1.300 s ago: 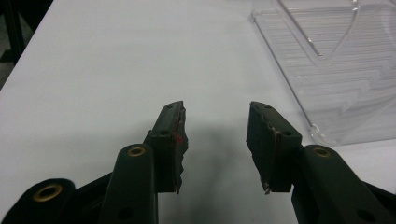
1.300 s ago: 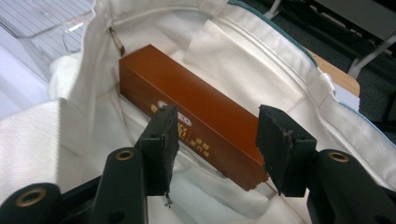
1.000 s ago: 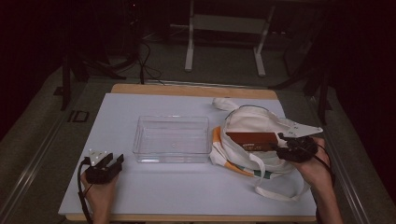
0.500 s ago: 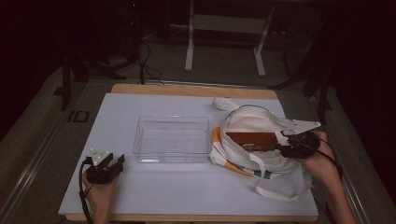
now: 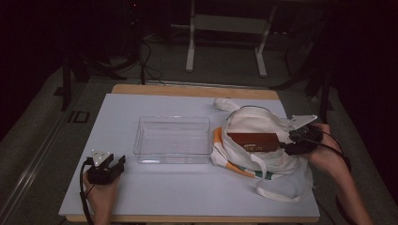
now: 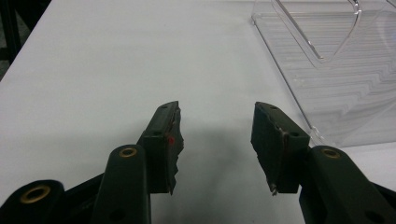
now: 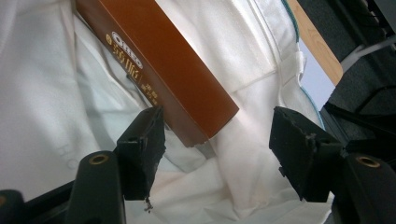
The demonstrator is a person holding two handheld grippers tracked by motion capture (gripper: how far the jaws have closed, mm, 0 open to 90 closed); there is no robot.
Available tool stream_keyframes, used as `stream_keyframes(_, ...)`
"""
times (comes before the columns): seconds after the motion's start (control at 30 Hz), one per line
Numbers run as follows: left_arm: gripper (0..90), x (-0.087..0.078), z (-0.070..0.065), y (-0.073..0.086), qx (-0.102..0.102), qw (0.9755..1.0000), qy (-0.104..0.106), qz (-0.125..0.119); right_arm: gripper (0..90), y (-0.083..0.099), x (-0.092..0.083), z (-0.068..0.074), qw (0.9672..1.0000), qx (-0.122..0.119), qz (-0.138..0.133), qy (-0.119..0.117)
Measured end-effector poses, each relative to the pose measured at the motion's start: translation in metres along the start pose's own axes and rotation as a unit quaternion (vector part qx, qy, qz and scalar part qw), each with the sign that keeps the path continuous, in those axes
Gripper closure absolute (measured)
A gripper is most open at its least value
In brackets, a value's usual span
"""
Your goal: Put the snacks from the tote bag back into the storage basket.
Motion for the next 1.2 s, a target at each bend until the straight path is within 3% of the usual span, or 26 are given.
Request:
stream_keyframes(0.27,53.0,0.000,0.000,0.000,0.000,1.0000,0.000,0.001,35.1,-0.001,0.006,-0.002,0.9997,-0.013,0.018,-0.006)
stream_keyframes(0.3,53.0,0.000,0.000,0.000,0.001,1.0000,0.000,0.001,34.9,-0.001,0.011,-0.003,0.9991,-0.026,0.032,-0.012)
stream_keyframes(0.43,53.0,0.000,0.000,0.000,0.000,1.0000,-0.001,0.001,34.9,-0.001,0.015,-0.003,0.9982,-0.035,0.045,-0.016)
stream_keyframes(0.6,52.9,0.000,0.000,0.000,0.000,1.0000,0.000,0.000,34.9,-0.002,0.021,-0.002,0.9957,-0.059,0.068,-0.025)
stream_keyframes(1.0,52.8,0.000,0.000,0.000,0.000,1.0000,0.000,0.001,35.0,-0.002,0.030,-0.009,0.9916,-0.075,0.100,-0.034)
stream_keyframes(1.2,52.7,0.000,0.000,0.000,0.001,1.0000,0.000,0.000,34.5,-0.002,0.035,-0.011,0.9869,-0.094,0.127,-0.032)
Point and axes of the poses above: each handheld gripper's, and its own axes: x roughly forward along the jaws, y roughly out of its underside, z roughly to its left, the point moved 10 cm from there along x, roughly forward along the jaws, and after that the axes turned 4 degrees about -y, right-handed, at the moved point
